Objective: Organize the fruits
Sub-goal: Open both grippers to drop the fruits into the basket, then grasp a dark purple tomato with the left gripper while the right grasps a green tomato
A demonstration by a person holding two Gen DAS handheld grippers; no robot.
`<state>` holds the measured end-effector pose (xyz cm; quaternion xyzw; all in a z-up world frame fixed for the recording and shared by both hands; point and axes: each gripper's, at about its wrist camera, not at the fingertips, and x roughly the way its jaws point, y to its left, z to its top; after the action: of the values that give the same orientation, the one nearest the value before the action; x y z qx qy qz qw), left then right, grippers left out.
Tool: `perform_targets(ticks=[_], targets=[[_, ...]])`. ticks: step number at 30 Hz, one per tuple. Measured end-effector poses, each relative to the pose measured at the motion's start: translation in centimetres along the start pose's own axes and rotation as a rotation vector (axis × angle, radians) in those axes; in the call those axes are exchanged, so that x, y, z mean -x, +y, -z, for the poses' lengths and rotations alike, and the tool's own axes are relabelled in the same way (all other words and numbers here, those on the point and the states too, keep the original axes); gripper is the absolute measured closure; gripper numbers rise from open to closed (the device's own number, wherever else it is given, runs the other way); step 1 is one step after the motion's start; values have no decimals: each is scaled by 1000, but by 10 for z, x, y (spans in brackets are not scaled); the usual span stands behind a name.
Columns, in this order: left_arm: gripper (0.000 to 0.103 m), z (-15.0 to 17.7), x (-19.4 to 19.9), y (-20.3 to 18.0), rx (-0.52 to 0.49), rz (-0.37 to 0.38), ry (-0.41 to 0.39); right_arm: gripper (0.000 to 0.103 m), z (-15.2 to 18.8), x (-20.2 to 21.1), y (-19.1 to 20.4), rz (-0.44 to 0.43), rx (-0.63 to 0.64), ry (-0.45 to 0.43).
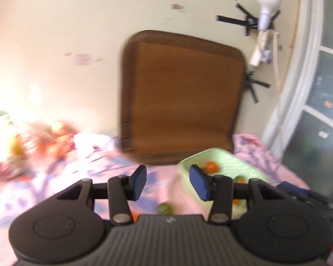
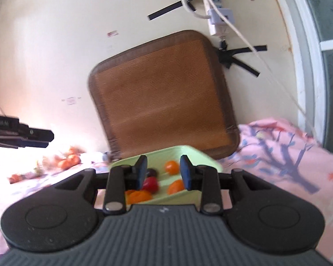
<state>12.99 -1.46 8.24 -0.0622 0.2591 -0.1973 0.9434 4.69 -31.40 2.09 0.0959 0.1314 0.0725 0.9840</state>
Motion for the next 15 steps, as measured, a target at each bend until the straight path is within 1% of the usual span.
perform_targets(ticks=[2,5,8,11,15], targets=[[59,17,7,11,13,-34,23,68,7,4,12,-46,-19,36],[59,42,4,13,0,-44,63,68,21,4,32,-98,-30,103],[59,62,-7,8,-31,-9,118,68,33,-4,51,-100,-7,175],[59,78,-16,0,-91,6,137,68,38,-16,59,-114,-41,243],[59,83,-30,-4,-136,26,160,68,41,-23,67,-100,-53,279]])
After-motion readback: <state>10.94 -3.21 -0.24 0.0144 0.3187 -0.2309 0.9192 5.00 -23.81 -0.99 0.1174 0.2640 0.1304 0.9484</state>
